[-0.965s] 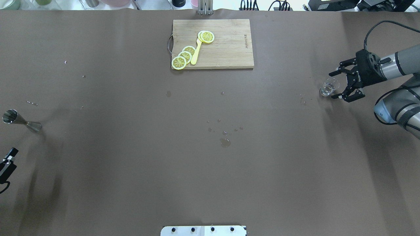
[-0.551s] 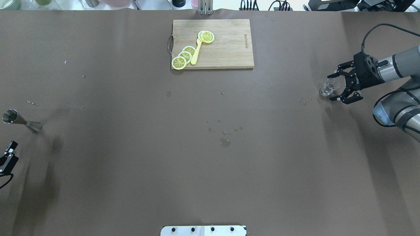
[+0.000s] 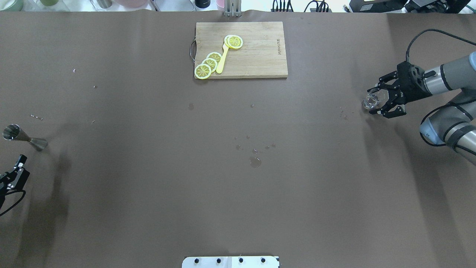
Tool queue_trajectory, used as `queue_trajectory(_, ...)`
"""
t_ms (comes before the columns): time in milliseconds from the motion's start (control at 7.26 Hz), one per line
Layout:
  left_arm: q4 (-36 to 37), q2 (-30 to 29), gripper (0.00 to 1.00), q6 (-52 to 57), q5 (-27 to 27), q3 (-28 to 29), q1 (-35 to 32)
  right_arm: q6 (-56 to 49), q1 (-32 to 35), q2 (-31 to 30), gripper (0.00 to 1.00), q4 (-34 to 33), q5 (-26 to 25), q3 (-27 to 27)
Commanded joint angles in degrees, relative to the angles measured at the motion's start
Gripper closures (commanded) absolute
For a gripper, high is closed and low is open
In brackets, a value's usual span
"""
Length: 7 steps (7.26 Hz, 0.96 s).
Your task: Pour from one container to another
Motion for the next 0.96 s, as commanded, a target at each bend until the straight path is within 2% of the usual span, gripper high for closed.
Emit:
queue_trajectory(0,5.0,-2.5,0.12,-0.2,-2.4,0.0,-3.2,0.0,-0.2,-0.1,0.32,0.0,-0.6,0.0)
queue_trajectory(138,5.3,-3.0,0.12,-0.1,-4.2,-0.1,-5.0,0.0,-0.2,-0.2,0.36,0.1,-0.6,0.0)
queue_trajectory(551,10.3,-6.7,0.15,-0.1,-7.0,-0.2,-10.5,0.0,0.0,-0.3,0.39,0.1,-0.6,0.0)
queue_trajectory(689,10.4,-8.2,0.16,-0.1,-7.6,-0.2,-12.2,0.0,0.1,-0.3,0.43,0.0,-0.6,0.0)
queue_trajectory(827,10.9,-8.7,0.18,-0.1,-7.8,-0.2,-12.5,0.0,0.4,-0.2,0.53,-0.1,-0.6,0.0)
